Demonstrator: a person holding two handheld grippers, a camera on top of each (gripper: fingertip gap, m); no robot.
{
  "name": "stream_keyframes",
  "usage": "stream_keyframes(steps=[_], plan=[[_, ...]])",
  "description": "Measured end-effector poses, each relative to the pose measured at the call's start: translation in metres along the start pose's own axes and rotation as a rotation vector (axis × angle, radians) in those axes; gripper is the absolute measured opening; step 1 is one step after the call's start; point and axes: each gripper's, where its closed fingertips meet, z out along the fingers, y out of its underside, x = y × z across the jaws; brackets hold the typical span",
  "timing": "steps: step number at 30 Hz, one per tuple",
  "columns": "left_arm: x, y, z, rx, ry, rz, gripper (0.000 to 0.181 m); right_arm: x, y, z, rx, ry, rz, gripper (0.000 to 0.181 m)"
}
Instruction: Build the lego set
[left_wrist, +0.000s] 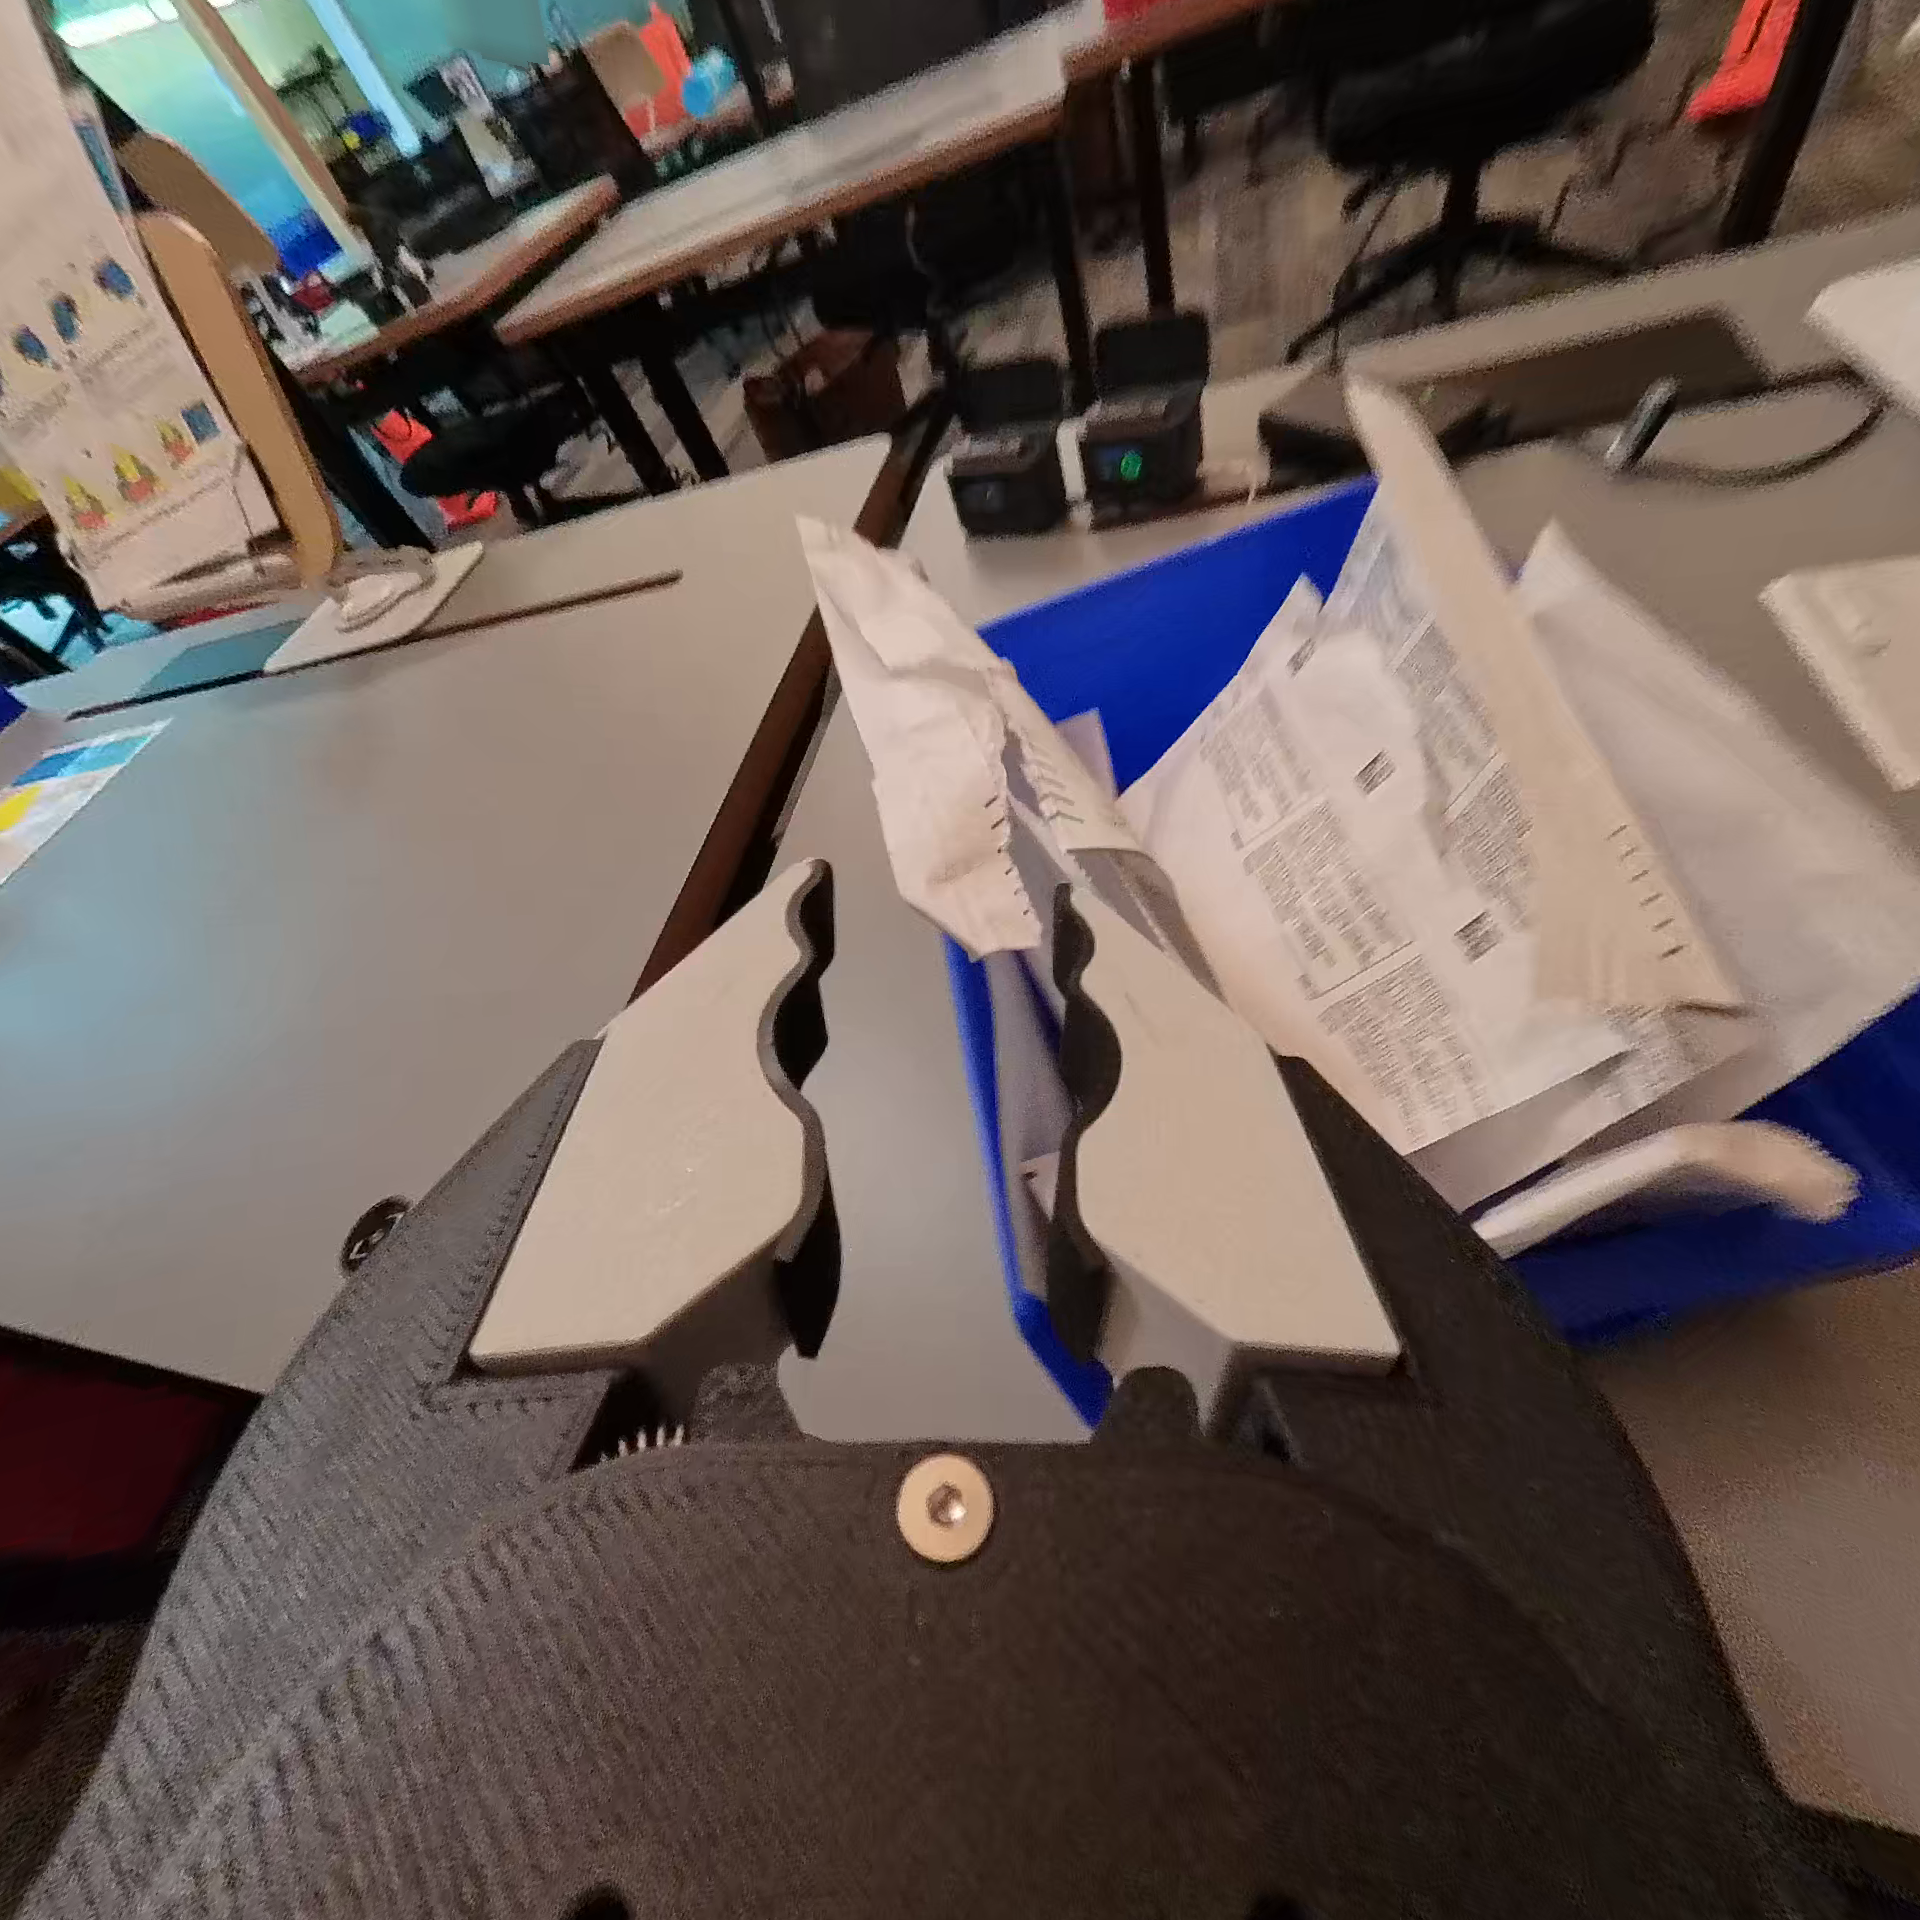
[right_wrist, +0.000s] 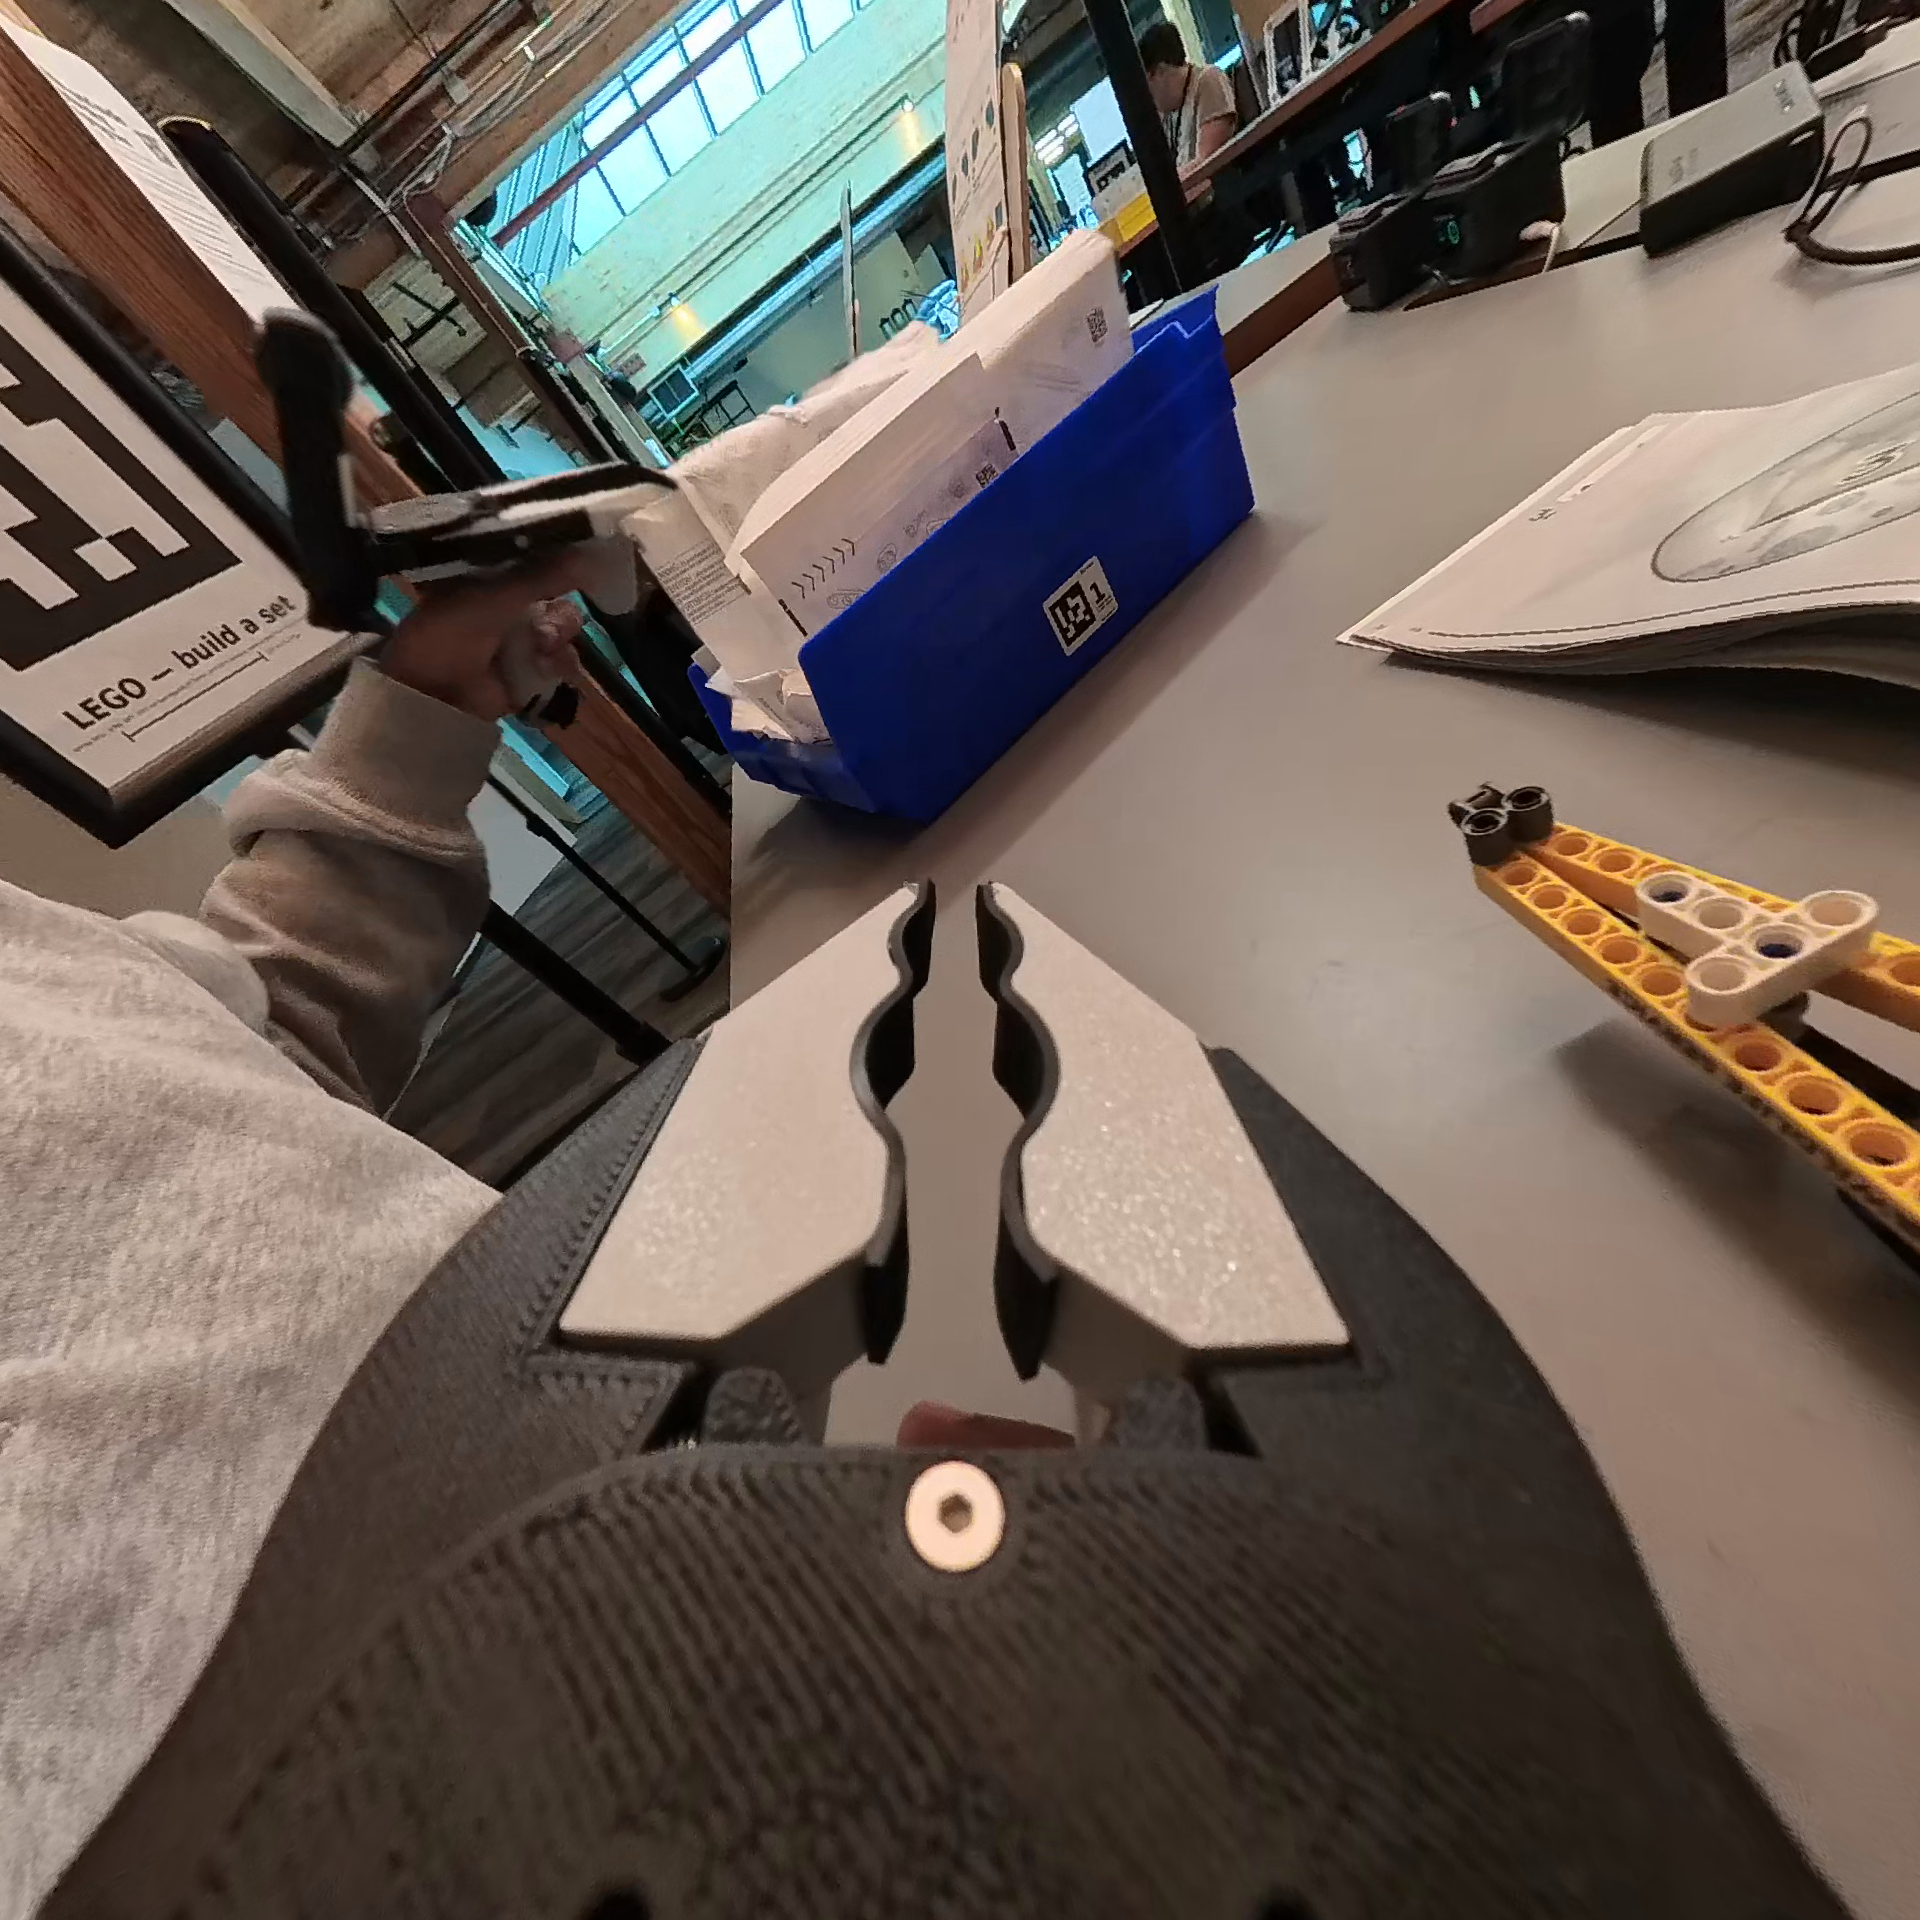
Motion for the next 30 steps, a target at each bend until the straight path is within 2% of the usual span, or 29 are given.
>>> stream_keyframes(steps=[2, 4, 6, 7, 8, 10, 12, 14, 16, 21, 26, 30], plan=[[0.012, -0.024, -0.018, 0.100, -0.016, -0.041, 0.050, 0.001, -0.001, 0.000, 0.004, 0.004, 0.003, 0.006], [0.018, -0.053, -0.043, 0.248, -0.110, -0.077, 0.049, 0.002, -0.001, -0.001, 0.009, 0.005, 0.010, 0.006], [0.041, -0.074, -0.066, 0.377, -0.107, -0.067, 0.048, 0.002, -0.001, -0.001, 0.010, 0.004, 0.016, 0.006], [0.058, -0.078, -0.071, 0.399, -0.073, -0.057, 0.045, 0.002, -0.001, -0.001, 0.011, 0.003, 0.017, 0.006], [0.077, -0.076, -0.070, 0.385, -0.014, -0.042, 0.039, 0.002, -0.002, -0.001, 0.011, 0.002, 0.018, 0.006], [0.104, -0.056, -0.055, 0.277, 0.073, -0.001, 0.036, 0.001, -0.002, -0.001, 0.012, -0.002, 0.015, 0.006], [0.107, -0.029, -0.036, 0.168, 0.061, 0.084, 0.022, 0.000, -0.002, -0.002, 0.016, -0.006, 0.006, 0.006], [0.109, -0.003, -0.021, 0.045, 0.061, 0.137, 0.025, -0.003, -0.002, -0.002, 0.018, -0.014, 0.003, 0.006], [0.116, 0.012, -0.014, -0.027, 0.087, 0.169, 0.027, -0.005, -0.001, -0.003, 0.019, -0.019, 0.001, 0.006], [0.123, 0.038, 0.000, -0.164, 0.077, 0.292, 0.035, -0.006, -0.001, -0.004, 0.026, -0.027, 0.006, 0.006], [0.147, 0.036, 0.008, -0.141, 0.220, 0.205, 0.043, -0.006, -0.001, -0.004, 0.026, -0.031, 0.009, 0.006], [0.147, 0.051, 0.022, -0.229, 0.203, 0.291, 0.043, -0.006, -0.001, -0.004, 0.027, -0.033, 0.010, 0.007]])
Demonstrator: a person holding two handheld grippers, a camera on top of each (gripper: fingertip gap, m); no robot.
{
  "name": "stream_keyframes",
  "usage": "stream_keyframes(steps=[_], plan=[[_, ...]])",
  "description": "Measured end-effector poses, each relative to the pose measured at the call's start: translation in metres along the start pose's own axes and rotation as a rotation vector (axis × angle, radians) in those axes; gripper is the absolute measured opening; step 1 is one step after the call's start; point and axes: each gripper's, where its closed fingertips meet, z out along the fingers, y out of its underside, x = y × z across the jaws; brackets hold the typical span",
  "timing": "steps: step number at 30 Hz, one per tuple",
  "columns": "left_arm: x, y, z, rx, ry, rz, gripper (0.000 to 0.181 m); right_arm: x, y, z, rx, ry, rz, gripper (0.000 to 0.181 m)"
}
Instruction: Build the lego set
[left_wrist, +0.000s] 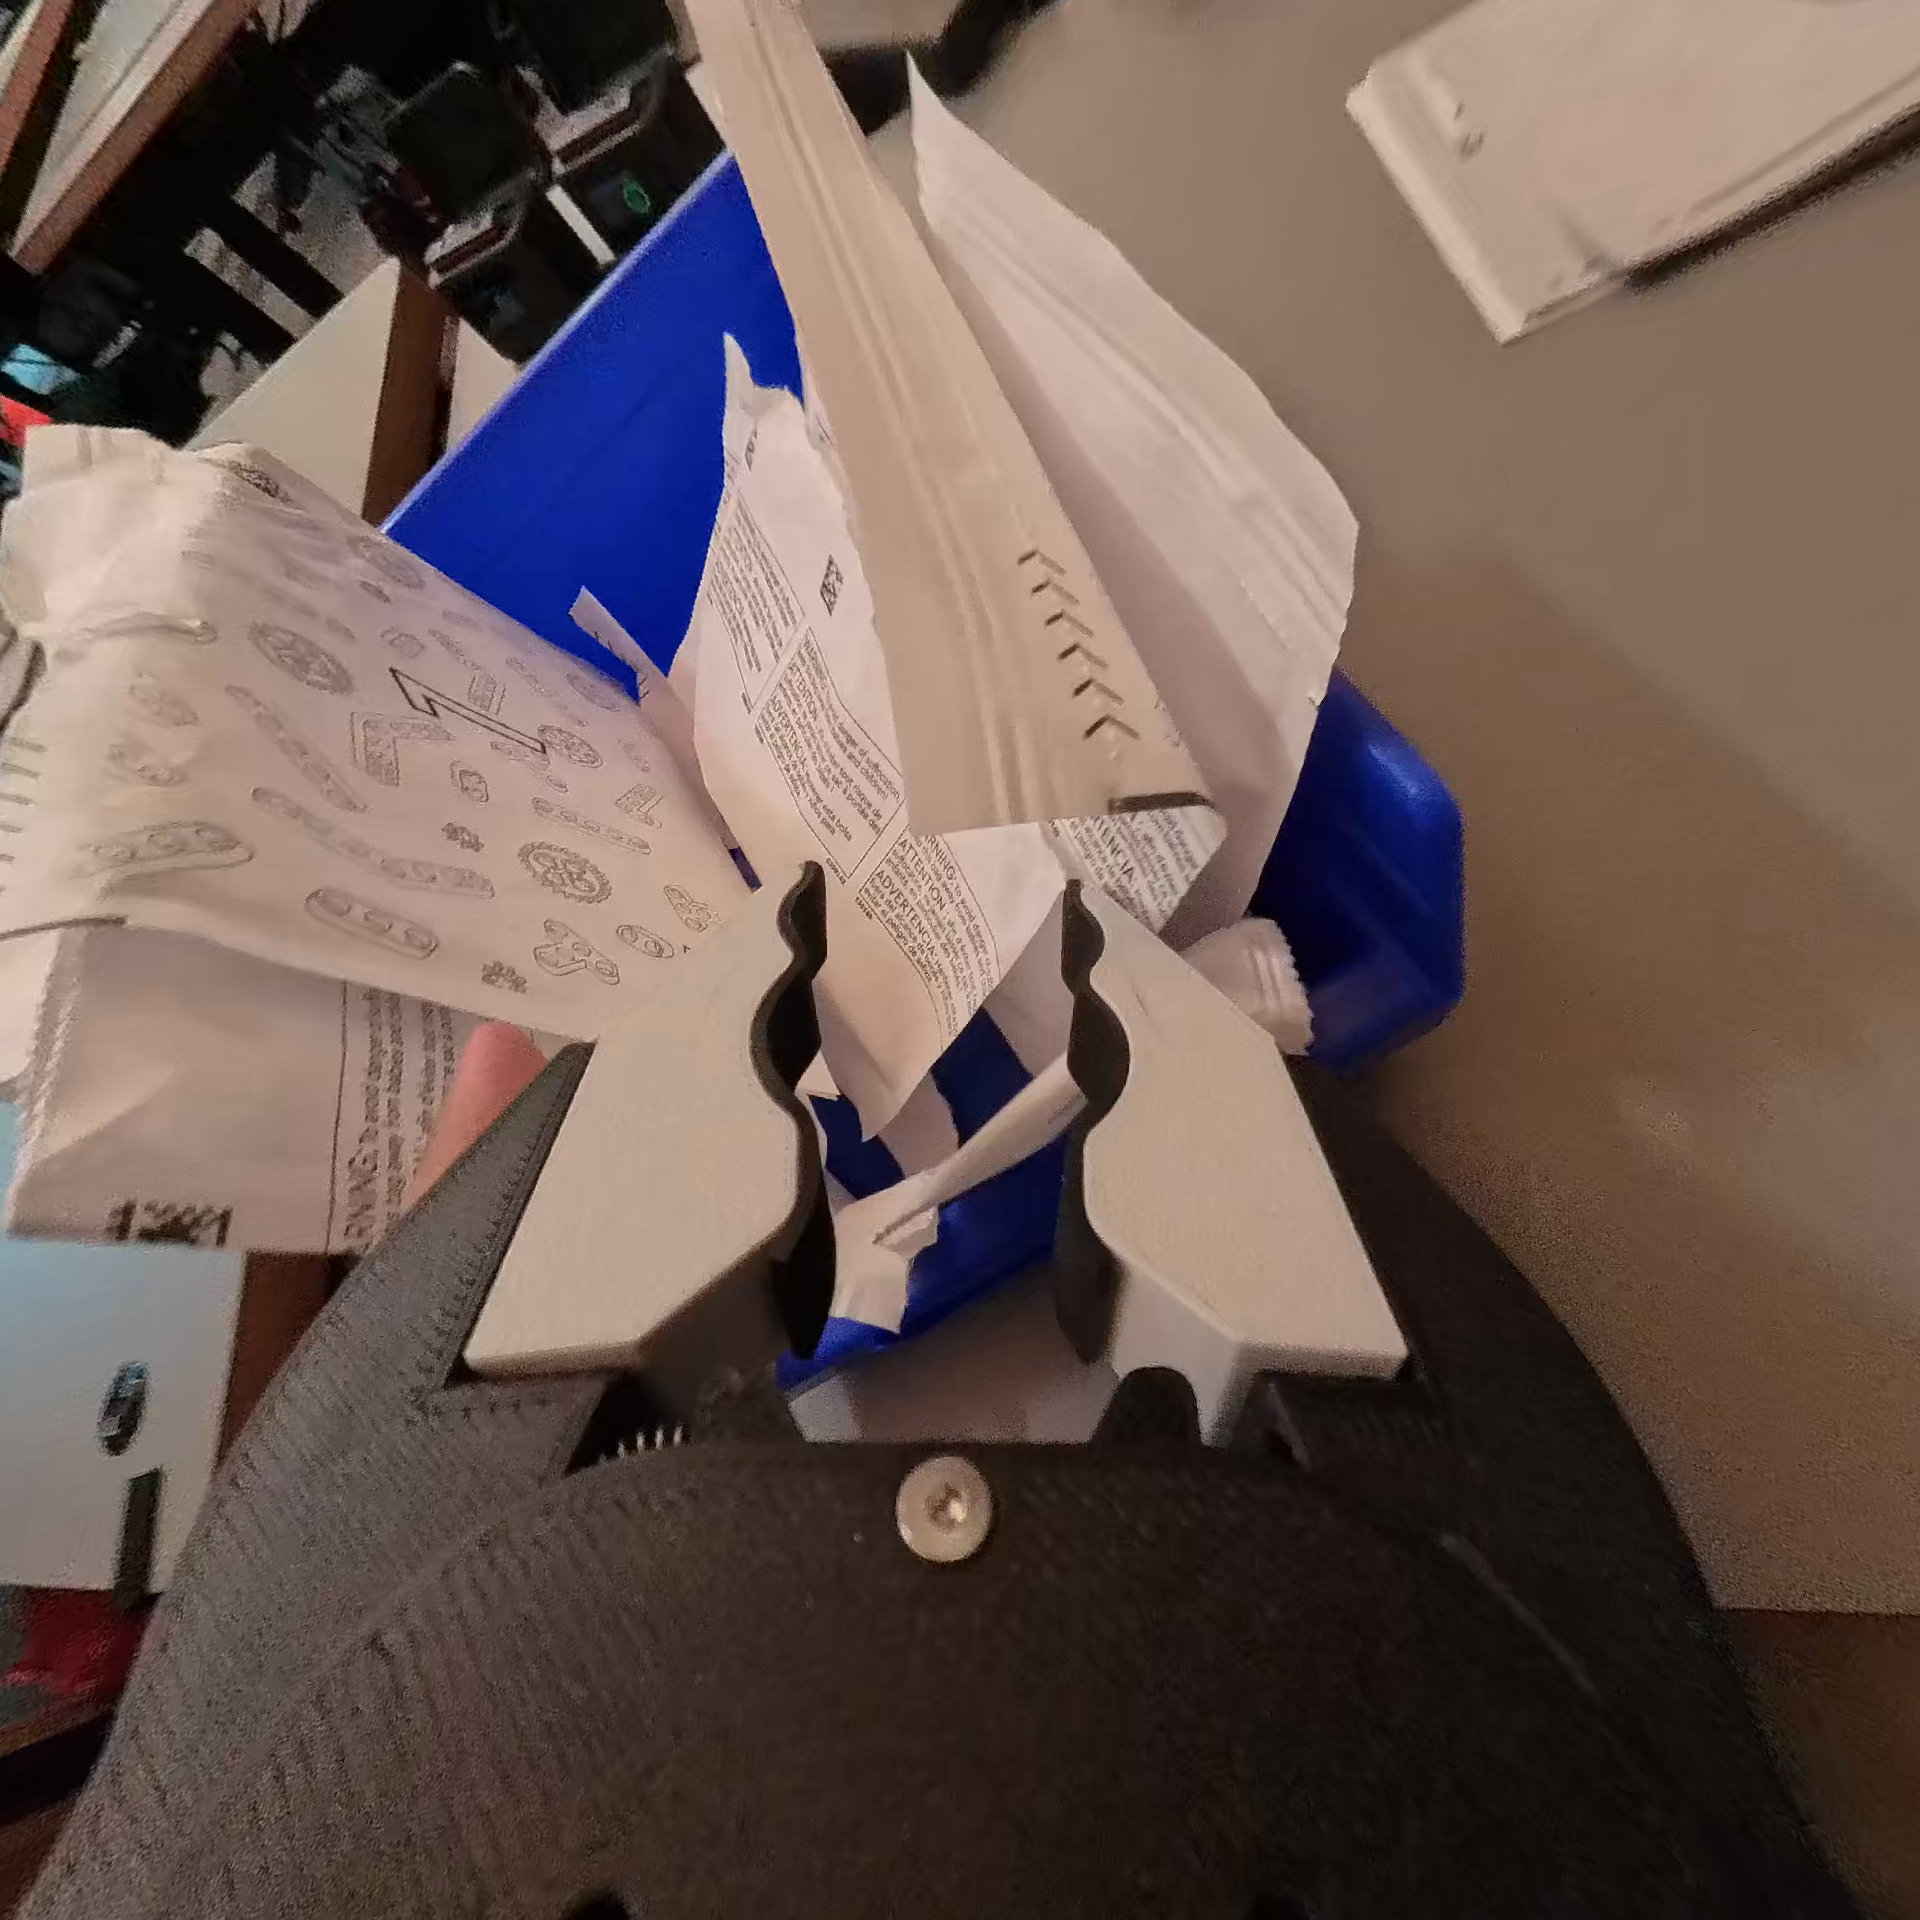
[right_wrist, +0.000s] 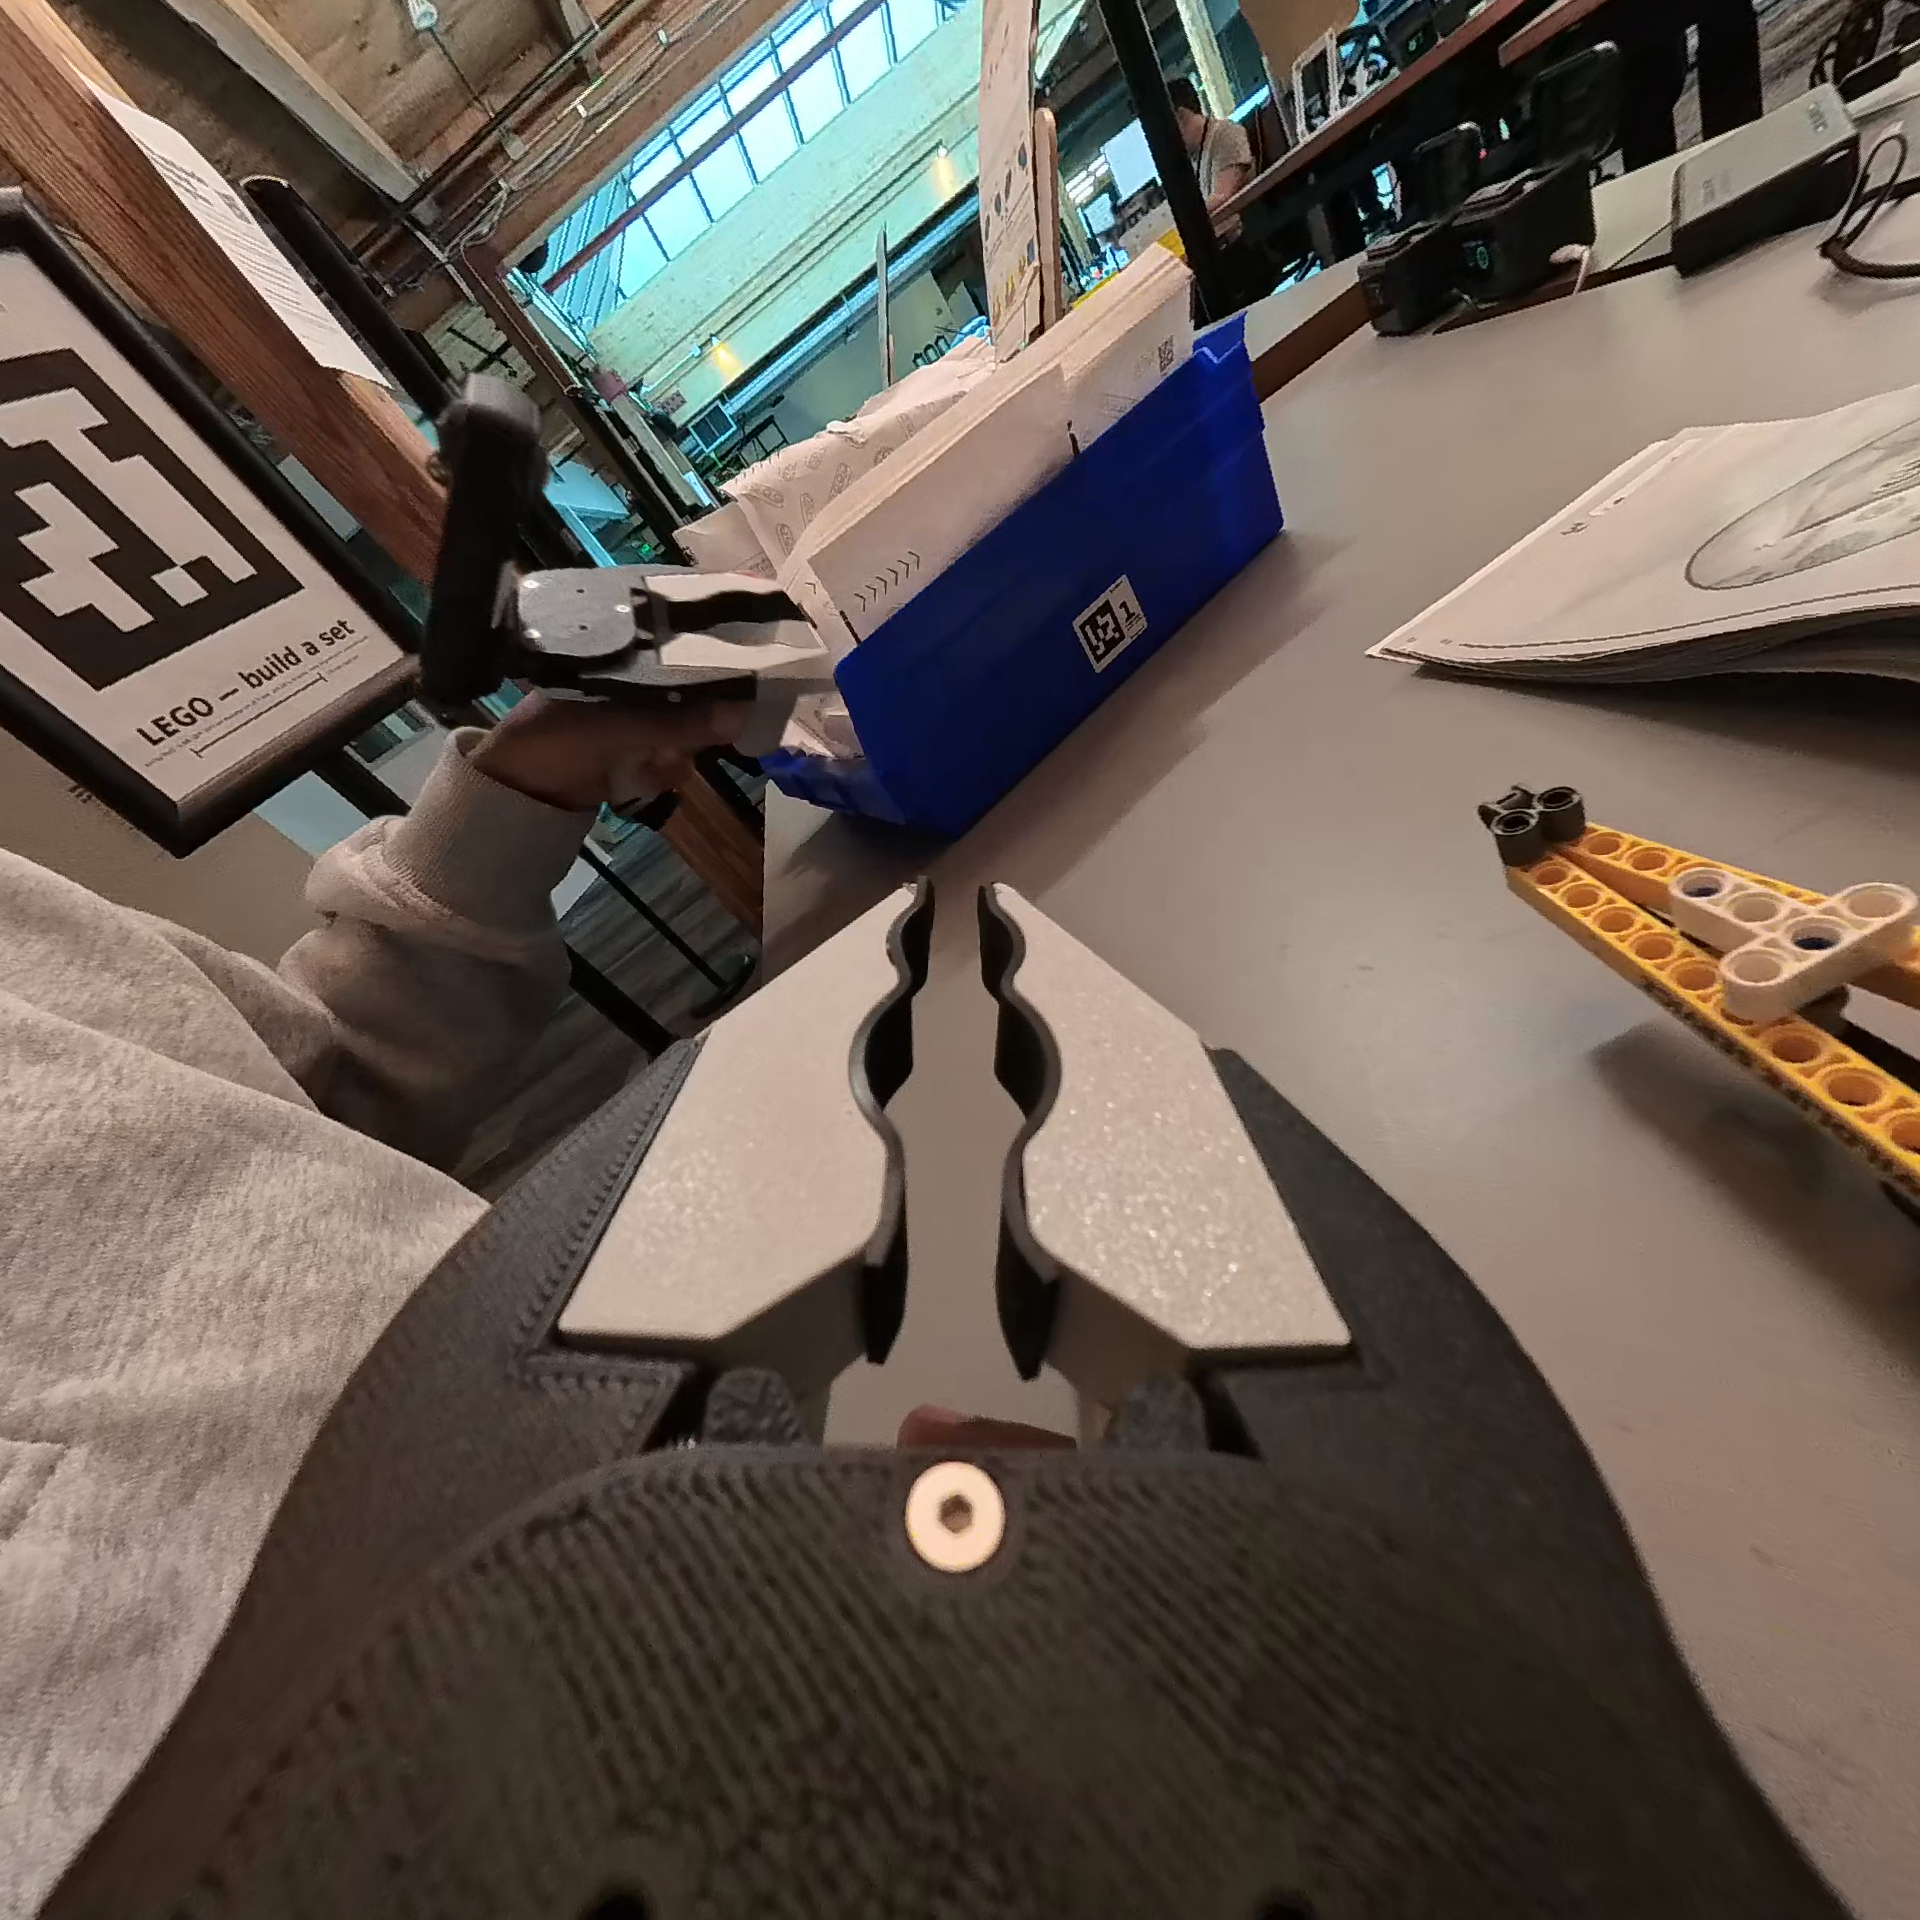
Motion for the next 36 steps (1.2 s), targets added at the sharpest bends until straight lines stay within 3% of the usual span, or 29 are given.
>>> stream_keyframes(steps=[6, 9, 13, 17, 21, 24, 30, 36], plan=[[-0.010, -0.005, 0.009, -0.005, -0.053, 0.063, 0.041, 0.001, 0.000, 0.000, 0.003, 0.001, 0.004, 0.007], [-0.035, -0.010, 0.003, 0.036, -0.161, 0.055, 0.000, 0.001, -0.001, -0.001, 0.005, 0.001, 0.004, 0.007], [-0.064, -0.007, -0.006, 0.084, -0.202, -0.065, 0.000, 0.001, -0.001, -0.001, 0.006, -0.002, 0.008, 0.007], [-0.102, -0.012, -0.031, 0.227, -0.243, -0.253, 0.000, 0.001, 0.000, 0.000, 0.004, -0.003, 0.010, 0.007], [-0.146, -0.034, -0.079, 0.484, -0.267, -0.450, 0.000, 0.001, 0.000, 0.000, -0.002, -0.004, 0.014, 0.007], [-0.167, -0.035, -0.100, 0.537, -0.279, -0.501, 0.000, 0.001, 0.000, 0.000, -0.003, -0.002, 0.013, 0.007], [-0.163, -0.022, -0.100, 0.503, -0.301, -0.454, 0.000, 0.002, 0.001, 0.001, -0.005, 0.000, 0.015, 0.007], [-0.149, -0.032, -0.110, 0.566, -0.251, -0.415, 0.000, 0.002, 0.001, 0.001, -0.007, 0.003, 0.015, 0.007]])
